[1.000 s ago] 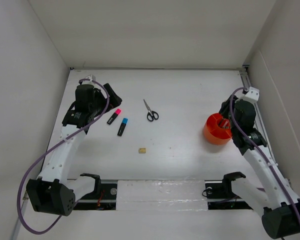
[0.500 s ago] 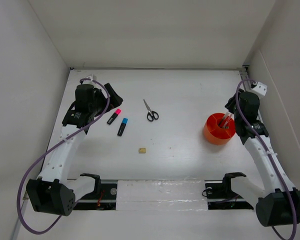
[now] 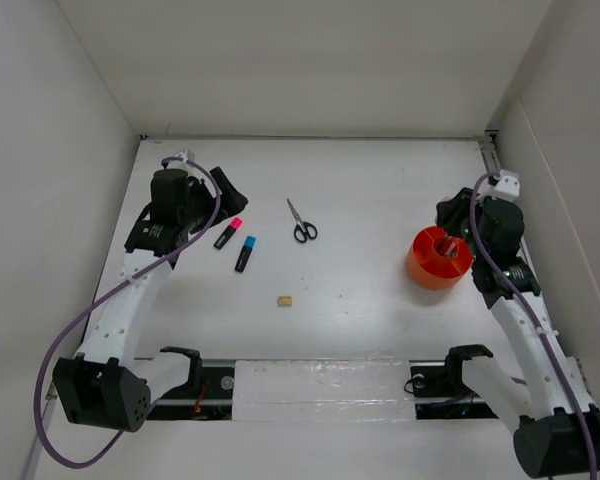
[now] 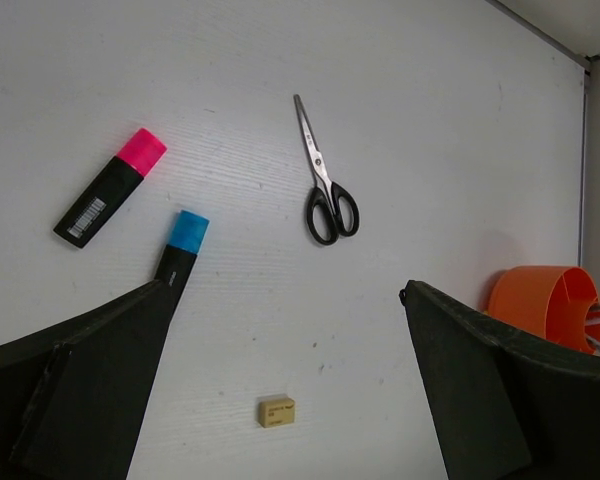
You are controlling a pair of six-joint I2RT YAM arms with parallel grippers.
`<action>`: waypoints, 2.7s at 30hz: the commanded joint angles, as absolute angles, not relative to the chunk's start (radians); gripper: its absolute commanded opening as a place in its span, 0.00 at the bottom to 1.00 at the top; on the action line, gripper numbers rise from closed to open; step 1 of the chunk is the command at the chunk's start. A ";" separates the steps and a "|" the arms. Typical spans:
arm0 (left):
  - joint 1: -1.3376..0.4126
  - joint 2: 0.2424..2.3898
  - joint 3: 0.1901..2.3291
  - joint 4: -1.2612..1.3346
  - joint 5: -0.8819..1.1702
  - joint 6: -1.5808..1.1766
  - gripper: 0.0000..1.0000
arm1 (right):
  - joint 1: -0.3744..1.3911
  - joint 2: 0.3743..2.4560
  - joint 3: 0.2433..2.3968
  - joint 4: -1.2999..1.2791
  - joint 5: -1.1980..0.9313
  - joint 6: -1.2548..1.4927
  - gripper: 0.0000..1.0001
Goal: Sort the stationery into containers
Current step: Place the stationery into the container
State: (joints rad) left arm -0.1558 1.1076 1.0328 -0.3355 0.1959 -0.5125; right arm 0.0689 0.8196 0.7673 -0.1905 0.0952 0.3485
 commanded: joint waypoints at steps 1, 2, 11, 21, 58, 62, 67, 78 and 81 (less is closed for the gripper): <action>-0.155 1.092 1.020 -0.302 0.216 -0.499 0.99 | 0.123 0.874 0.776 -0.110 -0.044 0.284 0.00; -0.155 1.092 1.020 -0.302 0.216 -0.499 0.99 | 0.135 0.897 0.776 -0.110 -0.044 0.275 0.00; -0.155 1.092 1.020 -0.293 0.235 -0.489 0.99 | 0.186 0.974 0.785 -0.130 -0.042 0.244 0.00; -0.155 1.092 1.011 -0.293 0.244 -0.489 0.99 | 0.164 0.841 0.735 -0.140 0.203 0.348 0.00; -0.155 1.071 1.011 -0.275 0.291 -0.489 0.99 | -0.285 0.775 0.618 -0.225 0.178 0.523 0.00; -0.155 1.062 1.011 -0.275 0.291 -0.489 0.99 | -0.285 0.808 0.609 -0.195 0.161 0.523 0.00; -0.155 1.062 1.011 -0.275 0.282 -0.489 0.99 | -0.285 0.821 0.609 -0.181 0.114 0.523 0.00; -0.155 1.062 1.011 -0.275 0.282 -0.489 0.99 | -0.285 0.841 0.589 -0.181 0.058 0.514 0.00; -0.155 1.062 1.011 -0.275 0.282 -0.489 0.99 | -0.285 0.851 0.589 -0.190 0.048 0.502 0.00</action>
State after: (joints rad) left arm -0.1558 1.0885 1.0206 -0.3099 0.2798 -0.5045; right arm -0.2817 0.8463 0.5865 -0.2443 0.0692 0.5156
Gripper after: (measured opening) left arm 0.990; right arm 0.436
